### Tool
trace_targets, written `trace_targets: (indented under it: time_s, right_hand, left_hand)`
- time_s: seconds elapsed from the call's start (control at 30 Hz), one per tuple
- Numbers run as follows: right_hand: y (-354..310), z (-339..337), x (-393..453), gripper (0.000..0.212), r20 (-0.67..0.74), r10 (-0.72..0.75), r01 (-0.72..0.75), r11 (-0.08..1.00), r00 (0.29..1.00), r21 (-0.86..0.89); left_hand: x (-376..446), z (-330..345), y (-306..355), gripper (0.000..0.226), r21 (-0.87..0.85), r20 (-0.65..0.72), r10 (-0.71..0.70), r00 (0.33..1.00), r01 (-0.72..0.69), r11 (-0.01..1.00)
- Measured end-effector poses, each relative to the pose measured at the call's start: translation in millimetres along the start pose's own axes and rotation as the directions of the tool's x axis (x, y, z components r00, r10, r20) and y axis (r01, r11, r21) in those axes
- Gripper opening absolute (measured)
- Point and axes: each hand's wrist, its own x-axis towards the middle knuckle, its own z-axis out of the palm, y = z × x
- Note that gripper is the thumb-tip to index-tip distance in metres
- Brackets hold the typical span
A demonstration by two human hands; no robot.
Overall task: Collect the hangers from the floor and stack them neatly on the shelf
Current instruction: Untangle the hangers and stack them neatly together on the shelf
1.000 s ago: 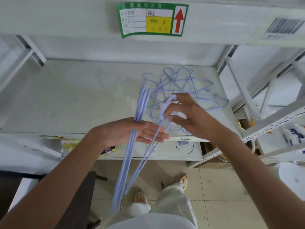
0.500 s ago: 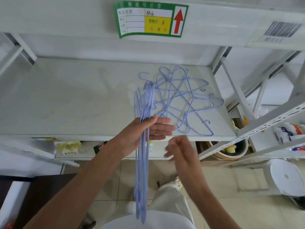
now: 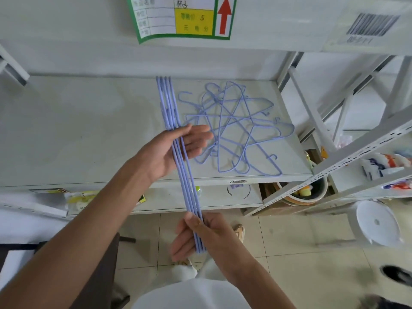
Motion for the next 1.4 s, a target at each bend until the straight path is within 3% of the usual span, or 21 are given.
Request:
trace_targets:
  time_s: [0.13, 0.23, 0.4, 0.53, 0.6, 0.67, 0.73, 0.8, 0.87, 1.0, 1.1, 1.2, 1.27, 1.3, 1.37, 1.4]
  right_hand:
    - [9.1, 3.4, -7.4, 0.043, 0.003, -0.047, 0.047, 0.993, 0.999, -0.105]
    - [18.5, 0.2, -11.7, 0.048, 0.01, -0.037, 0.038, 0.99, 0.999, -0.132]
    - [20.6, -17.0, -11.2, 0.044, 0.054, -0.032, 0.036, 0.997, 0.998, -0.075]
    - [30.4, -32.2, -7.2, 0.043, 0.026, -0.076, 0.077, 0.997, 0.997, -0.022]
    - [35.1, -41.7, -7.6, 0.044, -0.066, -0.114, 0.116, 0.993, 0.991, 0.024]
    - [32.2, -57.4, -6.7, 0.048, -0.268, -0.128, 0.155, 0.985, 0.955, 0.081]
    - [20.7, -85.4, -0.4, 0.047, -0.496, -0.12, 0.207, 0.971, 0.86, 0.124]
    - [-0.1, -120.4, 12.4, 0.037, -0.612, -0.151, 0.229, 0.972, 0.776, 0.05]
    - [-25.5, -159.9, 36.9, 0.032, -0.626, -0.177, 0.181, 0.982, 0.759, -0.058]
    - [-76.9, -232.5, 117.6, 0.023, -0.678, -0.196, -0.054, 0.943, 0.708, -0.328]
    - [-105.2, -274.5, 186.1, 0.03, -0.734, -0.19, -0.305, 0.821, 0.652, -0.483]
    - [-116.3, -289.0, 223.0, 0.042, -0.716, -0.183, -0.492, 0.611, 0.674, -0.62]
    - [-114.4, -290.2, 233.3, 0.039, -0.705, -0.2, -0.53, 0.532, 0.68, -0.661]
    - [-112.2, -288.6, 236.7, 0.031, -0.704, -0.215, -0.515, 0.546, 0.677, -0.661]
    - [-107.9, -283.8, 242.2, 0.02, -0.704, -0.256, -0.421, 0.649, 0.663, -0.633]
    - [-106.8, -280.5, 242.5, 0.025, -0.695, -0.289, -0.351, 0.698, 0.658, -0.624]
  left_hand:
    - [-3.1, 1.9, -11.6, 0.036, -0.124, 0.029, -0.122, 0.992, 0.125, 0.984]
    - [-2.4, 2.3, -16.8, 0.039, -0.043, 0.076, -0.201, 0.977, 0.204, 0.978]
    - [2.4, 2.1, -11.3, 0.046, 0.186, 0.107, -0.206, 0.973, 0.184, 0.965]
    - [3.2, 1.8, -11.7, 0.05, 0.155, 0.151, -0.208, 0.966, 0.185, 0.97]
    - [3.2, 1.1, -11.8, 0.052, 0.153, 0.155, -0.205, 0.966, 0.182, 0.971]
    - [2.2, 0.5, -9.5, 0.053, 0.144, 0.151, -0.188, 0.97, 0.167, 0.975]
    - [2.0, 0.8, -6.4, 0.053, 0.132, 0.135, -0.169, 0.976, 0.151, 0.98]
    - [2.4, 2.7, -4.4, 0.053, 0.126, 0.107, -0.161, 0.981, 0.147, 0.981]
    - [3.9, 4.1, -4.1, 0.053, 0.127, 0.09, -0.159, 0.983, 0.147, 0.981]
    - [7.4, 7.0, -9.0, 0.052, 0.129, 0.072, -0.176, 0.982, 0.165, 0.978]
    - [9.9, 8.3, -15.1, 0.052, 0.133, 0.081, -0.195, 0.977, 0.183, 0.974]
    - [10.9, 8.4, -17.8, 0.052, 0.116, 0.1, -0.215, 0.972, 0.203, 0.972]
    - [11.1, 10.1, -17.5, 0.051, 0.118, 0.113, -0.216, 0.97, 0.203, 0.972]
    - [10.4, 11.5, -17.2, 0.051, 0.119, 0.117, -0.212, 0.97, 0.199, 0.973]
    - [7.7, 14.3, -16.1, 0.05, 0.124, 0.105, -0.206, 0.973, 0.192, 0.974]
    - [5.4, 14.7, -15.0, 0.05, 0.126, 0.091, -0.205, 0.975, 0.193, 0.973]
